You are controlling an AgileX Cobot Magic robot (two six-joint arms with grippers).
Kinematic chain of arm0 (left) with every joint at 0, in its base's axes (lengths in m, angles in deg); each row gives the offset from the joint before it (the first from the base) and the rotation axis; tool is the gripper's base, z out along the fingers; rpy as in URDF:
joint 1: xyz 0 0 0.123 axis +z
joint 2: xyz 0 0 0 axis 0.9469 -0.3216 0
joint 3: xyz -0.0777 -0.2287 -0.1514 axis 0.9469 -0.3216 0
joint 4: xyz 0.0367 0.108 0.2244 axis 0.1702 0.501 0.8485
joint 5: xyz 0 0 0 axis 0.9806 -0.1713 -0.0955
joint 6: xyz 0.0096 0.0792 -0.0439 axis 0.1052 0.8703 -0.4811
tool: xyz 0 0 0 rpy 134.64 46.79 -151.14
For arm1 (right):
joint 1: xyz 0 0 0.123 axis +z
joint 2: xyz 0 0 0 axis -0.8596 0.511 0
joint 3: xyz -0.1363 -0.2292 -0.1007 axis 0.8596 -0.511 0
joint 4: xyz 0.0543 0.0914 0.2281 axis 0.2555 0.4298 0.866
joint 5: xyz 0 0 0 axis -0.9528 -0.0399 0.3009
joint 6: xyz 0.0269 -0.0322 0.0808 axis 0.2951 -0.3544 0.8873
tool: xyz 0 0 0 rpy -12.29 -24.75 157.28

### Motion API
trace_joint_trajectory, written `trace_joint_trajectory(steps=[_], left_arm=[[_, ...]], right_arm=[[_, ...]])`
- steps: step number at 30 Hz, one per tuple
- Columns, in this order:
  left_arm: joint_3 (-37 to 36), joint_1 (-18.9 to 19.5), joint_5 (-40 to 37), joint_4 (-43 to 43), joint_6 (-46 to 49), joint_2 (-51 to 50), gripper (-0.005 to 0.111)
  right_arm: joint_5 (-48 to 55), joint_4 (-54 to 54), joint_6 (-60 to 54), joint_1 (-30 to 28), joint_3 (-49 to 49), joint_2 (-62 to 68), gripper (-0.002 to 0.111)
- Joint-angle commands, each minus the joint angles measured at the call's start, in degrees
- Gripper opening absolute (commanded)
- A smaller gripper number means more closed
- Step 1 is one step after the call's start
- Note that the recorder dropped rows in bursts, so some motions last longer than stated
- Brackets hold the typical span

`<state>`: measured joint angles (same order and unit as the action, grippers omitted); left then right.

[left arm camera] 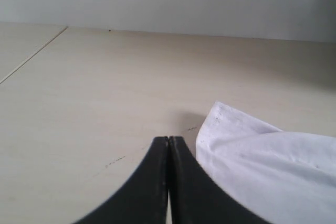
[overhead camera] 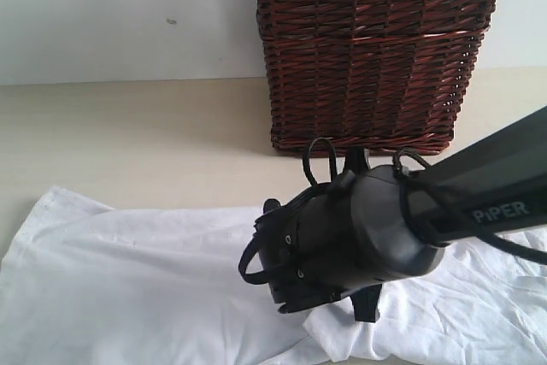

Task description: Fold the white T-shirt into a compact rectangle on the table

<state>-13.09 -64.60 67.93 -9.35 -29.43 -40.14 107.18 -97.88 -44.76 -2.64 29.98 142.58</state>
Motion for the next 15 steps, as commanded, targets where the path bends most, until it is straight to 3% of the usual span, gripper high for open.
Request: trace_joint_trajectory(steps=[1, 7, 12, 15], left_arm=[[-0.1, 0.0, 0.4, 0.0, 0.3, 0.3, 0.0], [-0.1, 0.0, 0.4, 0.0, 0.3, 0.3, 0.0], [-0.1, 0.0, 0.4, 0.0, 0.3, 0.3, 0.0], [-0.1, 0.0, 0.4, 0.0, 0.3, 0.3, 0.0]], right_arm=[[-0.5, -4.0, 6.3, -0.3, 0.4, -2.5, 0.0], [-7.1, 0.8, 12.6, -8.1, 0.4, -12.0, 0.0], [-14.3, 13.9, 4.6, -18.8, 0.4, -22.1, 0.0], [-20.1, 28.3, -5.6, -26.7, 0.4, -28.1, 0.0]])
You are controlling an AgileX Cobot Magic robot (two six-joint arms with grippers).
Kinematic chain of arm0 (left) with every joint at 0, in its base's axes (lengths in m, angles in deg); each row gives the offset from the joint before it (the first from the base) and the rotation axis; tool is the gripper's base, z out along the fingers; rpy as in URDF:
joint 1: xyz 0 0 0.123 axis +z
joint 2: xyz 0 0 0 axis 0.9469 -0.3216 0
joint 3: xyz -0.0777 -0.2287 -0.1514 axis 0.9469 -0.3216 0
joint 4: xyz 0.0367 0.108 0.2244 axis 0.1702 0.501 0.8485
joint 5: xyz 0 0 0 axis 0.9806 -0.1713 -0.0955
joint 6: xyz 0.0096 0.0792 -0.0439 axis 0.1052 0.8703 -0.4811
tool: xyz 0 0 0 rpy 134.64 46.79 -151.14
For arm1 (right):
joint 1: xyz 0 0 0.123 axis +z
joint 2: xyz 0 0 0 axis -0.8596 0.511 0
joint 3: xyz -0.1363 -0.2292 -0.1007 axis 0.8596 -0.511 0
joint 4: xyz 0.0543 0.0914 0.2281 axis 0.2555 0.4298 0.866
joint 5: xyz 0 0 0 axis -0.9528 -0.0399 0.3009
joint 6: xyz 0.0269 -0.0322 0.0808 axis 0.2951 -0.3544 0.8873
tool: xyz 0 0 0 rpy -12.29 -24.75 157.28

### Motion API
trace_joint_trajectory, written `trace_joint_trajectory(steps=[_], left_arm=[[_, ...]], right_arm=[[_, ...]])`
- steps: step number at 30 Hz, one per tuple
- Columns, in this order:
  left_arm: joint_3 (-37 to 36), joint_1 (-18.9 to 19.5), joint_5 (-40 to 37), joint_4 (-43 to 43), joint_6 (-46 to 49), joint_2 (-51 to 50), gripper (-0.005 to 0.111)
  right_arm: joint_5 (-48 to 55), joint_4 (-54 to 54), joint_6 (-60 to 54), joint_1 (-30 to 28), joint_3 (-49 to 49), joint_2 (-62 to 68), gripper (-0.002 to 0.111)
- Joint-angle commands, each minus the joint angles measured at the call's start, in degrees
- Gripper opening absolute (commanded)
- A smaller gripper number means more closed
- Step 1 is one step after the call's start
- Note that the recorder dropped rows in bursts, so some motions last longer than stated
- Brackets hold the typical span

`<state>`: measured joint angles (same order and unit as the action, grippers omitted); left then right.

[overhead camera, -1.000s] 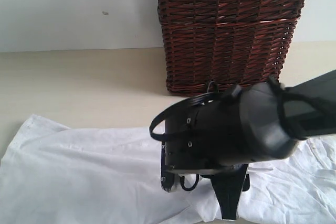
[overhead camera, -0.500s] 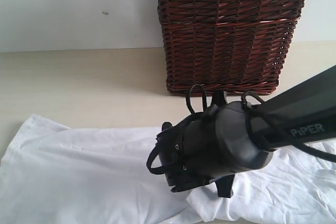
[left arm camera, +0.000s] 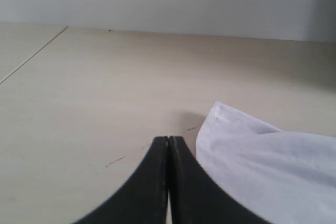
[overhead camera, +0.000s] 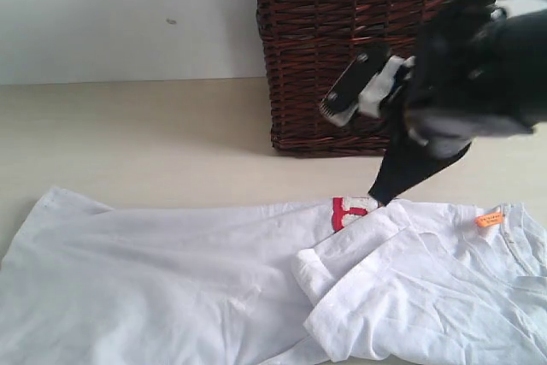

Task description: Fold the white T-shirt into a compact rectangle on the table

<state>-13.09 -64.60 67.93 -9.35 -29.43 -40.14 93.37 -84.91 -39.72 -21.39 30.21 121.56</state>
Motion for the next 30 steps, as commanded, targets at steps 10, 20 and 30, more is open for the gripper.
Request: trace_joint_trajectory(steps=[10, 20, 30], left_arm=[[-0.1, 0.0, 0.4, 0.0, 0.3, 0.3, 0.0], [-0.1, 0.0, 0.4, 0.0, 0.3, 0.3, 0.0], [-0.1, 0.0, 0.3, 0.0, 0.3, 0.3, 0.0]], right_arm=[[1.3, 55.8, -46.5, -33.9, 0.2, -11.9, 0.0], [0.4, 63.8, -45.2, -55.0, -5.5, -5.6, 0.0], [1.2, 71.1, -49.2, -55.8, -6.5, 3.8, 0.012]])
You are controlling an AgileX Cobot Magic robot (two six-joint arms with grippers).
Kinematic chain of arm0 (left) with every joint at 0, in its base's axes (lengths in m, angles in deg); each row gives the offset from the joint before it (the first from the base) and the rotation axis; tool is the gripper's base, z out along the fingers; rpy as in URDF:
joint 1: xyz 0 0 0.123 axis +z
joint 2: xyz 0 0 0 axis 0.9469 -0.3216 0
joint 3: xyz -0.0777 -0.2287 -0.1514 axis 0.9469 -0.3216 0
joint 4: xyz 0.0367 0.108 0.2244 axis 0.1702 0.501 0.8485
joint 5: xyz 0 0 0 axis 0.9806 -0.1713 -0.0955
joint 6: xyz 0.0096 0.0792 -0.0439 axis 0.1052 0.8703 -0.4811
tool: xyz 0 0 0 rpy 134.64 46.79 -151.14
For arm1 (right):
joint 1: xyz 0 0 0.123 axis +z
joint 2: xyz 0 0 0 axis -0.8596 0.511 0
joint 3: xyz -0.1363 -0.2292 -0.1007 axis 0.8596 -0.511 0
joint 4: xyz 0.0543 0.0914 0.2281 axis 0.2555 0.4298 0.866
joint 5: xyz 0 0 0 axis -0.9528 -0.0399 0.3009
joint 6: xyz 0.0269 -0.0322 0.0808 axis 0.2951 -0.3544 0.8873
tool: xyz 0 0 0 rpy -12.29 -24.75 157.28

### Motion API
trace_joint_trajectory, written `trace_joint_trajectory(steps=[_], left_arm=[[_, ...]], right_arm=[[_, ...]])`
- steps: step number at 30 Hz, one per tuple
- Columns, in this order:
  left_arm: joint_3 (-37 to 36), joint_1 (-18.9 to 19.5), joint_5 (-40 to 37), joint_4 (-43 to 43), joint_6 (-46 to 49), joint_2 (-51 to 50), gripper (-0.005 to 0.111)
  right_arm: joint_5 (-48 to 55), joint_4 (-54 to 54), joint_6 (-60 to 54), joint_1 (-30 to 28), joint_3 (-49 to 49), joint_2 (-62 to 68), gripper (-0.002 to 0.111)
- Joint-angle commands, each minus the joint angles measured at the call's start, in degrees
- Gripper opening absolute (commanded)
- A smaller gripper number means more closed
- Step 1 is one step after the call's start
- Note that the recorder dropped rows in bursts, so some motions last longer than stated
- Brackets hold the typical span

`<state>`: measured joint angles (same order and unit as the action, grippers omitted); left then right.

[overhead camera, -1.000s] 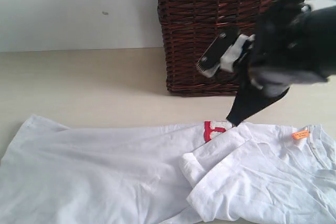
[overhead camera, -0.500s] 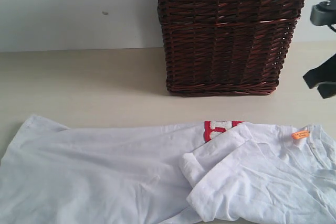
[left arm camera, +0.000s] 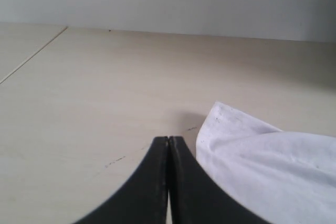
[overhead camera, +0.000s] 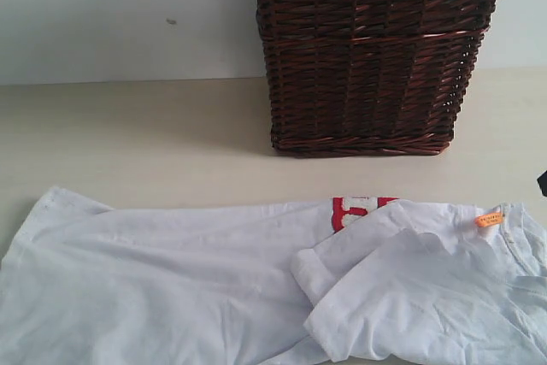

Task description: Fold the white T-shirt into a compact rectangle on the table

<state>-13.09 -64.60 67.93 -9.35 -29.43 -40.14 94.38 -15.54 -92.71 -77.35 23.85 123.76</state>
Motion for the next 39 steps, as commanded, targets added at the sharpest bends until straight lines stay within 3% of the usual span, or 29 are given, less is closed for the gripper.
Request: trace_joint_trajectory(steps=[1, 4, 6, 8, 10, 13, 21, 27, 31, 36, 39], left_arm=[[-0.1, 0.0, 0.3, 0.0, 0.3, 0.3, 0.0], [-0.1, 0.0, 0.3, 0.0, 0.3, 0.3, 0.0], [-0.1, 0.0, 0.3, 0.0, 0.3, 0.3, 0.0], [-0.1, 0.0, 0.3, 0.0, 0.3, 0.3, 0.0], [-0.1, 0.0, 0.3, 0.0, 0.3, 0.3, 0.0], [-0.1, 0.0, 0.3, 0.0, 0.3, 0.3, 0.0], [-0.1, 0.0, 0.3, 0.0, 0.3, 0.3, 0.0], [-0.1, 0.0, 0.3, 0.0, 0.3, 0.3, 0.0], [-0.1, 0.0, 0.3, 0.0, 0.3, 0.3, 0.0], [-0.1, 0.0, 0.3, 0.0, 0.3, 0.3, 0.0], [-0.1, 0.0, 0.3, 0.0, 0.3, 0.3, 0.0]], right_arm=[[0.2, 1.0, 3.7, 0.1, 0.3, 2.1, 0.014], [0.2, 0.0, 4.7, 0.1, 2.0, 3.5, 0.038], [0.2, -0.8, 5.0, 0.1, 2.2, 4.0, 0.067], [0.0, -0.9, 5.3, 0.1, 2.2, 4.8, 0.088], [-0.5, -0.9, 5.9, 0.1, 2.2, 6.2, 0.097], [-0.7, 1.8, 5.4, 0.1, 2.2, 8.7, 0.097], [-0.7, 17.0, -6.3, 0.1, 2.2, 15.0, 0.091], [2.5, 19.7, -8.7, 0.1, 2.2, 18.8, 0.08], [3.4, 20.0, -8.7, 0.1, 2.2, 20.5, 0.058], [4.5, 17.5, -8.7, 0.1, 2.2, 20.8, 0.003], [5.8, 17.3, -8.7, 0.1, 2.2, 20.7, 0.0]])
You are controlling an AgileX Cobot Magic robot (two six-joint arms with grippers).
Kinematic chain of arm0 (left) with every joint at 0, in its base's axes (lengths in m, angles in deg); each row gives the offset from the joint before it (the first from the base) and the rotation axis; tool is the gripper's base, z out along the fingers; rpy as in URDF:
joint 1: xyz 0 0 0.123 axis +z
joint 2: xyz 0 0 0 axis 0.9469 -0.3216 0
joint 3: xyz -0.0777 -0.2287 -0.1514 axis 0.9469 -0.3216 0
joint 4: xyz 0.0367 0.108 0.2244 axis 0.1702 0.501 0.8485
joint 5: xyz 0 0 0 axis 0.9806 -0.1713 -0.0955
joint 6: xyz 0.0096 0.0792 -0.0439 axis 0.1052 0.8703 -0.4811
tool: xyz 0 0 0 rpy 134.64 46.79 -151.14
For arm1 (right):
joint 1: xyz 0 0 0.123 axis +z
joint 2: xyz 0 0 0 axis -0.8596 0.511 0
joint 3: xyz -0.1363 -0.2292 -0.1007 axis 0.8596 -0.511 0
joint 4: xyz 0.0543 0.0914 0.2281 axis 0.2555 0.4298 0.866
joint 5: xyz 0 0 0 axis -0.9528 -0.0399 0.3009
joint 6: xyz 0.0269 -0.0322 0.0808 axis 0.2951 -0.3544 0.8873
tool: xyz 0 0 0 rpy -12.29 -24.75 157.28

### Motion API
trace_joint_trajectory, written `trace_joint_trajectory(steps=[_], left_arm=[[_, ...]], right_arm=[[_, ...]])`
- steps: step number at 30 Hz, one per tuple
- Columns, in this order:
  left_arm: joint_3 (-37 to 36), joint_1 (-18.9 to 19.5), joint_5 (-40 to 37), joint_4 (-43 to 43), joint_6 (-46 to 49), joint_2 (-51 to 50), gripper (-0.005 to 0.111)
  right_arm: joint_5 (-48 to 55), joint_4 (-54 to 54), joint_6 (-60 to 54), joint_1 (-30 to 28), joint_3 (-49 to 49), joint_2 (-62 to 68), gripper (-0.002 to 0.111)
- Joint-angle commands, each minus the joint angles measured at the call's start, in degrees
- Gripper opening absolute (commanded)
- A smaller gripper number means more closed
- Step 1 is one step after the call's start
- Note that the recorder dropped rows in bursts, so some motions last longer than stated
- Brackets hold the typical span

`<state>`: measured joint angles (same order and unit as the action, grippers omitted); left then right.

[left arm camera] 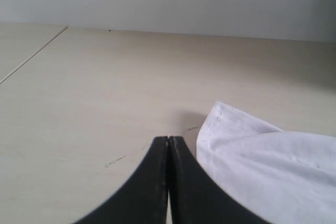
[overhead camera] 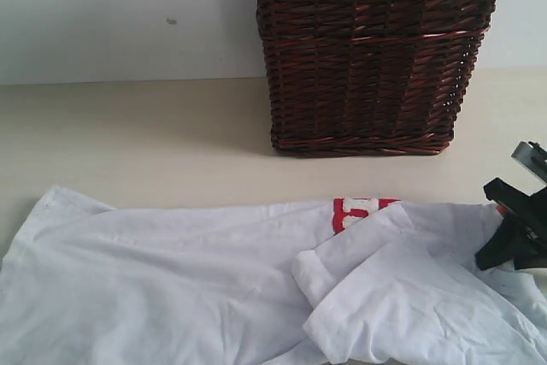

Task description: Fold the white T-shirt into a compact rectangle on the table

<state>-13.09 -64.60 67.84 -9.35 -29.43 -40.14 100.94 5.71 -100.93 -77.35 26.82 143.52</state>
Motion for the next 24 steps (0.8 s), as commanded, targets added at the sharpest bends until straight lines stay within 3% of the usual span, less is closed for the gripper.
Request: trace_joint_trajectory(steps=[1, 5, 15, 19, 24], left_arm=[[-0.1, 0.0, 0.4, 0.0, 0.3, 0.3, 0.0], [-0.1, 0.0, 0.4, 0.0, 0.3, 0.3, 0.0], [-0.1, 0.0, 0.4, 0.0, 0.3, 0.3, 0.0], [-0.1, 0.0, 0.4, 0.0, 0.3, 0.3, 0.0], [-0.1, 0.0, 0.4, 0.0, 0.3, 0.3, 0.0]], right_arm=[[-0.1, -4.1, -0.5, 0.1, -0.4, 0.5, 0.0], [4.6, -12.1, 5.8, 0.1, 2.7, -2.1, 0.0], [9.6, -52.5, 36.4, 0.1, 9.1, -13.6, 0.0], [12.6, -48.1, 35.0, 0.1, 12.2, -14.9, 0.0], [15.3, -26.4, 21.0, 0.1, 14.0, -17.6, 0.0]])
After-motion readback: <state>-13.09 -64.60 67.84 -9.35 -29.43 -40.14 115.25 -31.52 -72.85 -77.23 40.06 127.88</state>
